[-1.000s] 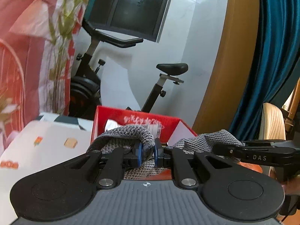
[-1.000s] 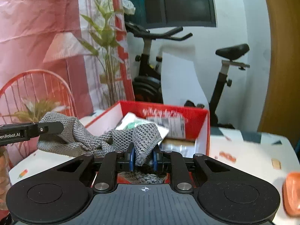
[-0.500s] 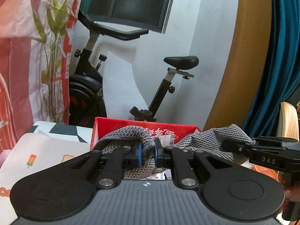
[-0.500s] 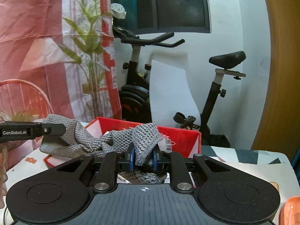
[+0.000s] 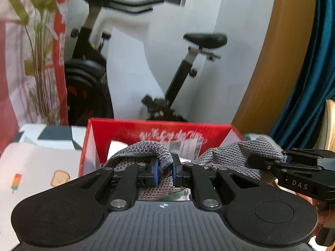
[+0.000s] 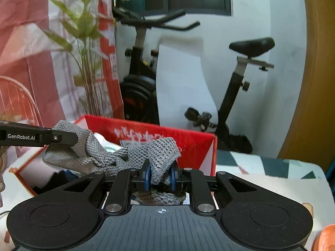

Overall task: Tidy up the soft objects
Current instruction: 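Lower the grey cloth into the red box and open both grippers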

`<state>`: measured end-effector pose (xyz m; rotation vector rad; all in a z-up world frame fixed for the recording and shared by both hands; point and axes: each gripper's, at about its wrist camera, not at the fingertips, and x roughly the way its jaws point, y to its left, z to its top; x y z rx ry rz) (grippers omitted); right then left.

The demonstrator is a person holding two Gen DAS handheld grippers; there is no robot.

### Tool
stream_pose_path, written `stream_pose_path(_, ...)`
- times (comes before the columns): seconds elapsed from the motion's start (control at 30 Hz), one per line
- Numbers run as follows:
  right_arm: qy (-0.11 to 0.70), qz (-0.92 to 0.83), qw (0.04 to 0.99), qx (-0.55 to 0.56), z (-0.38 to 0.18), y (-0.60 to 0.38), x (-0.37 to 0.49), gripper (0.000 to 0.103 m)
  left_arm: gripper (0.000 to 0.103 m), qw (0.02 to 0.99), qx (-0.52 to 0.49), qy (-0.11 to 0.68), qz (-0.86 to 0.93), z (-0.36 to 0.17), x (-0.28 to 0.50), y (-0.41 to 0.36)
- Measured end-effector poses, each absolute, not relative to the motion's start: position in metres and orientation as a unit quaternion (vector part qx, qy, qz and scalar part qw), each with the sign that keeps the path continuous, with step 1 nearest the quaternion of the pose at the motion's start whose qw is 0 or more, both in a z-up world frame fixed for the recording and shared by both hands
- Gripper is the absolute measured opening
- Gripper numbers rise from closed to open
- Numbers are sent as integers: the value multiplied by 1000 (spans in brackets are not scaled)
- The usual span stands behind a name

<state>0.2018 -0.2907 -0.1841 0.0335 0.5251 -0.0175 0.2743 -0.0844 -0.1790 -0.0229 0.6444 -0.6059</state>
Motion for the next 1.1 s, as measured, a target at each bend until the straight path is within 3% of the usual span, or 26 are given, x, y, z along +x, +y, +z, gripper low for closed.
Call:
stream_pose_path(0.4,283,-32,958,-16,-207,-286,217,17,15,887,4,352,-299,-192,301,-87)
stream_pose_path(0.6,288,-47,956,-22,-206,-287,219,17,24,897,9,341,-282,-186,302,-82)
stream_pose_path(0.83,307,-42,950,-34,-210,-280,226,19,25,919,6,308,-248,-171,295,-65)
stream_pose_path(1.1,340,-40,939,-36,-221,-279,234,30,26,922,12,301,-245,-166,286,-64)
